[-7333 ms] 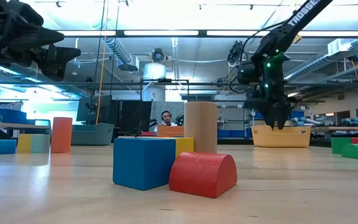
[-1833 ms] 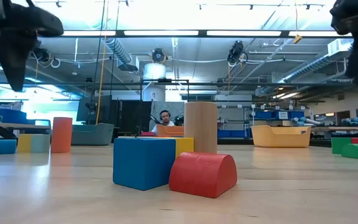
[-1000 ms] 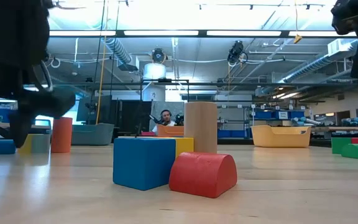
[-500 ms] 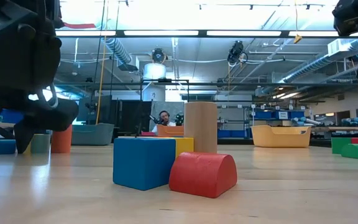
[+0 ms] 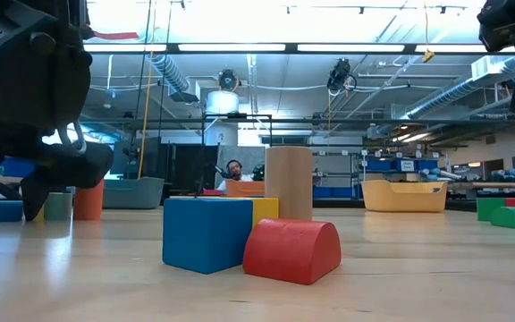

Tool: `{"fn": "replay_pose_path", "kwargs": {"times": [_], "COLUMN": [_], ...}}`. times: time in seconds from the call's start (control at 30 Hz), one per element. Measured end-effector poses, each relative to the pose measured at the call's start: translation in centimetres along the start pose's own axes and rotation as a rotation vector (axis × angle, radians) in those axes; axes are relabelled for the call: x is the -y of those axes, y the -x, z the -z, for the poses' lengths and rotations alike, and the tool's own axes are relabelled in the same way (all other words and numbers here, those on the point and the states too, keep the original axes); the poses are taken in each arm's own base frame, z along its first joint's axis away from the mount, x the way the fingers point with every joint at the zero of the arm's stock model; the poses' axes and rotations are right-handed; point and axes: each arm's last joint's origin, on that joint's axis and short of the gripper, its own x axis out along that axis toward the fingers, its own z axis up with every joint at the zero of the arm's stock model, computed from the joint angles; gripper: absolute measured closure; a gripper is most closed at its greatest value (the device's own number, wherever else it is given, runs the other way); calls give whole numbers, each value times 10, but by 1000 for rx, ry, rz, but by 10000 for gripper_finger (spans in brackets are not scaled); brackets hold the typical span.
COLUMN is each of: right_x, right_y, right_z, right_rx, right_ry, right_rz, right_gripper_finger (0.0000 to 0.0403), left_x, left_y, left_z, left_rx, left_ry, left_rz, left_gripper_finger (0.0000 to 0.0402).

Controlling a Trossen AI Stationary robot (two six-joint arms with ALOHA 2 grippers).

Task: Sort blocks by size
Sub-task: Put the blue half-circle block into the blue bin

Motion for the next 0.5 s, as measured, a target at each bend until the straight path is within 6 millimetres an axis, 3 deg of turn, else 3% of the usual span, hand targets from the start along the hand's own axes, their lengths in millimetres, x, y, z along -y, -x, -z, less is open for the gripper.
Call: {"fn": "replay_pose_path", "kwargs": {"times": [0.13, 0.37, 0.5], "right_x": [0, 0, 0], "right_y": [0, 0, 0], "right_z": [0, 0, 0], "right_rx": [4, 4, 4], "right_ry": [0, 2, 19], "right_rz": [0, 0, -1], "right_gripper_finger": [237, 237, 237], "left_x": [0, 1, 3], "left_y": [0, 0, 4], "left_z": [0, 2, 2], "left_rx": [-10, -24, -32], "left_ry": [0, 2, -5], "left_rz": [-9, -3, -1], "left_gripper_finger": [174, 262, 270]}}
